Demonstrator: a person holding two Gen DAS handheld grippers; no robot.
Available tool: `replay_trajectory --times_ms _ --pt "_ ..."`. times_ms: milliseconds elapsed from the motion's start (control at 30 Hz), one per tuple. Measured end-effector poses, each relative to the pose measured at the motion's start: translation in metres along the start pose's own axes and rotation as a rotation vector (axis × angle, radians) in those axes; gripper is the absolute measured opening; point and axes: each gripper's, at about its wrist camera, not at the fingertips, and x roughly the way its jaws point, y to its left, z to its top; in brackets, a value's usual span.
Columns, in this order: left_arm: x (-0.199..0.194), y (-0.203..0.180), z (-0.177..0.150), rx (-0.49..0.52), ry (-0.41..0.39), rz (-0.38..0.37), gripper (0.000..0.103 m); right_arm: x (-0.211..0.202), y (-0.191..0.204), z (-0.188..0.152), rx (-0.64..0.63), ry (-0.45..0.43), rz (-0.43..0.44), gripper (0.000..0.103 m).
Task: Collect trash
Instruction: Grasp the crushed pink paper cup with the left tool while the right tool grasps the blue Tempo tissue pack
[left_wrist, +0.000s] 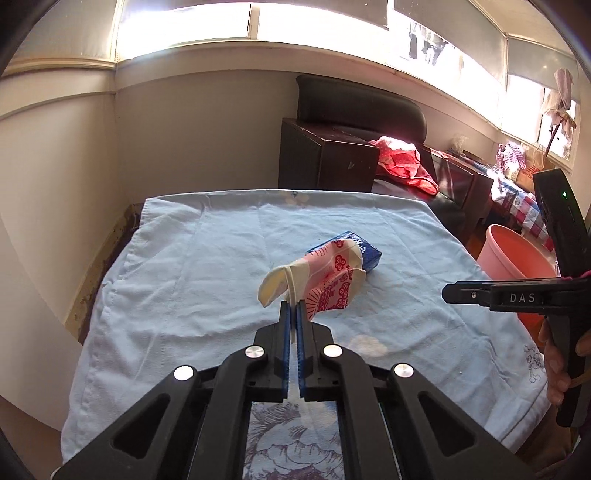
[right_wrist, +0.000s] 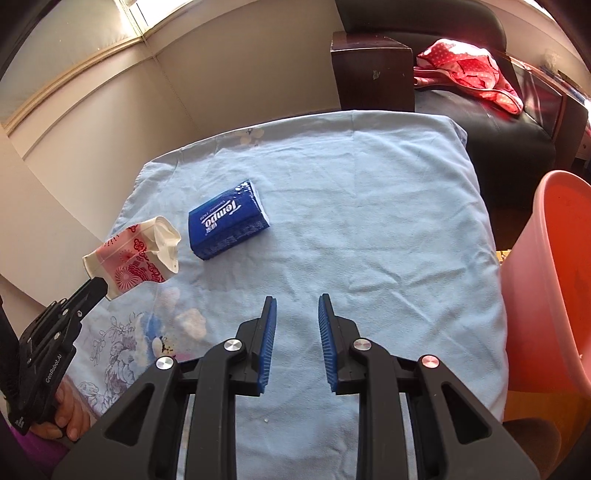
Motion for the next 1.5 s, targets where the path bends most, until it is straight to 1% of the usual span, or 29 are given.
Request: replay_trajectory --times_ms 100,200,233,300,433,533,633,700,767,900,967,1000,1133,1200,1267,1433,1500 --pt "-0.006 0.005 -0.004 0.033 -0.032 0.079 0.002 0.007 0.012 0.009 -0.022 -0.003 0.044 0.024" --pt "-0.011 0.009 -0.007 0.061 -0.057 0.139 0.002 0.015 0.024 0.018 -0.053 -0.004 0.066 0.024" --pt "-0.012 0.011 -0.009 0.068 -0.063 0.152 0.002 0.018 0.028 0.021 -0.061 -0.002 0.071 0.032" --pt "-0.013 0.013 -0.010 0.077 -0.069 0.175 0.002 0.024 0.034 0.028 -0.071 -0.007 0.087 0.039" --pt "-0.013 0.016 -0.013 0.095 -0.067 0.213 0.002 0.035 0.038 0.048 -0.072 -0.018 0.109 0.039" --pt "-0.014 0.016 -0.014 0.114 -0.077 0.239 0.002 0.051 0.029 0.064 -0.021 0.005 0.143 0.039" --pt "-0.015 0.017 -0.015 0.111 -0.081 0.242 0.002 0.070 0.021 0.072 0.041 0.049 0.178 0.039" --pt "-0.014 0.020 -0.015 0.096 -0.075 0.237 0.002 0.074 0.019 0.073 0.067 0.050 0.193 0.040" --pt "-0.013 0.025 -0.015 0.073 -0.063 0.230 0.002 0.073 0.022 0.072 0.062 0.051 0.200 0.043" --pt "-0.010 0.035 -0.014 0.021 -0.043 0.216 0.002 0.069 0.028 0.068 0.018 0.037 0.162 0.044" --pt "-0.010 0.037 -0.014 0.003 -0.037 0.205 0.002 0.066 0.025 0.069 0.023 0.006 0.141 0.044" --pt "-0.010 0.037 -0.015 -0.002 -0.035 0.203 0.002 0.067 0.022 0.071 0.033 0.007 0.135 0.044" --pt "-0.009 0.036 -0.016 -0.011 -0.024 0.193 0.002 0.083 0.014 0.074 0.073 0.054 0.139 0.044" --pt "-0.010 0.037 -0.015 -0.017 -0.021 0.184 0.002 0.087 0.014 0.068 0.101 0.097 0.182 0.044" --pt "-0.010 0.037 -0.015 -0.017 -0.022 0.182 0.002 0.084 0.023 0.059 0.081 0.111 0.226 0.044" --pt "-0.010 0.043 -0.014 -0.043 -0.013 0.177 0.002 0.071 0.052 0.034 -0.029 0.161 0.297 0.044" --pt "-0.009 0.046 -0.014 -0.063 -0.007 0.172 0.002 0.064 0.060 0.030 -0.082 0.158 0.297 0.044"
